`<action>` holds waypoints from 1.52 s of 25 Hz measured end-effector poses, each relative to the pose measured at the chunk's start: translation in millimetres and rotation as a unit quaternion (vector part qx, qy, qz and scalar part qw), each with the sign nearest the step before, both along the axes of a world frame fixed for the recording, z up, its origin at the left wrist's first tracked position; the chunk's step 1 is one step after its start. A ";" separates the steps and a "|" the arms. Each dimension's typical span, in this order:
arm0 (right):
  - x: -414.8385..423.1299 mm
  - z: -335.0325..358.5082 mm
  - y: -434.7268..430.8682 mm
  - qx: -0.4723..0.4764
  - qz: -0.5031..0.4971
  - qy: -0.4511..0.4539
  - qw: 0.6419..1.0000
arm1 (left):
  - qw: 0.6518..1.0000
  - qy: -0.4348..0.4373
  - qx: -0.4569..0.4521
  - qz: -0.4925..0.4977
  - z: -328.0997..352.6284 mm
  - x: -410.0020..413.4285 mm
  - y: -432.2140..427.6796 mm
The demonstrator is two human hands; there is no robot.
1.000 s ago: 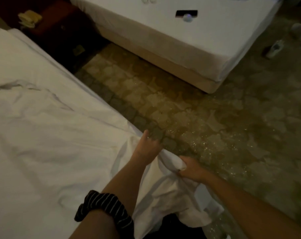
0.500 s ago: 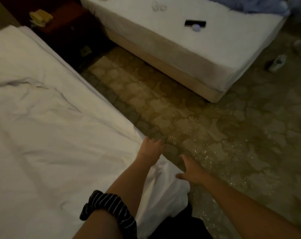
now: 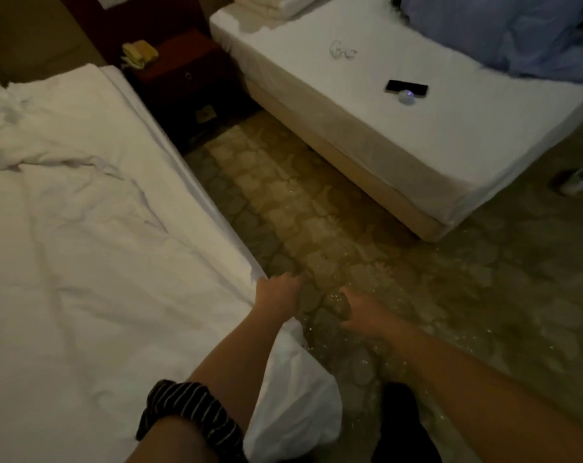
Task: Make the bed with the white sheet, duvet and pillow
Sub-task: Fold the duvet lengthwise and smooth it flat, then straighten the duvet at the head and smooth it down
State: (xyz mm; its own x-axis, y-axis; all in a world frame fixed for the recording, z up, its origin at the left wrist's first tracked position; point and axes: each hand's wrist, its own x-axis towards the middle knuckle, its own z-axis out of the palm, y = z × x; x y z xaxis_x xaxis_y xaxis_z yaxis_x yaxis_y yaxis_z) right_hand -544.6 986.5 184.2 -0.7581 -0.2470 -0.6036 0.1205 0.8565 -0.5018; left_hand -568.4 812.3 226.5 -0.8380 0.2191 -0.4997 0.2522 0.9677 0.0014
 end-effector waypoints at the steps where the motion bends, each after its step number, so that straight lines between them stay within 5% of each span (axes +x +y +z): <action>1: -15.1 3.8 15.8 0.005 0.038 0.008 0.999 | 1.000 -0.014 -0.006 0.025 2.7 -5.2 14.8; 11: -177.3 51.0 95.6 0.117 0.262 0.108 0.952 | 0.989 -0.025 -0.016 0.148 29.8 -102.2 72.6; 25: -472.9 85.2 -121.4 0.098 0.472 0.173 0.859 | 0.921 0.013 0.033 0.388 45.0 -326.6 -111.0; 31: -637.7 77.3 -246.7 0.071 0.568 0.230 0.787 | 0.877 0.000 0.026 0.481 37.0 -457.0 -205.0; 38: -799.6 88.1 -414.5 0.043 0.708 0.272 0.650 | 0.780 0.028 0.043 0.624 46.4 -575.6 -311.1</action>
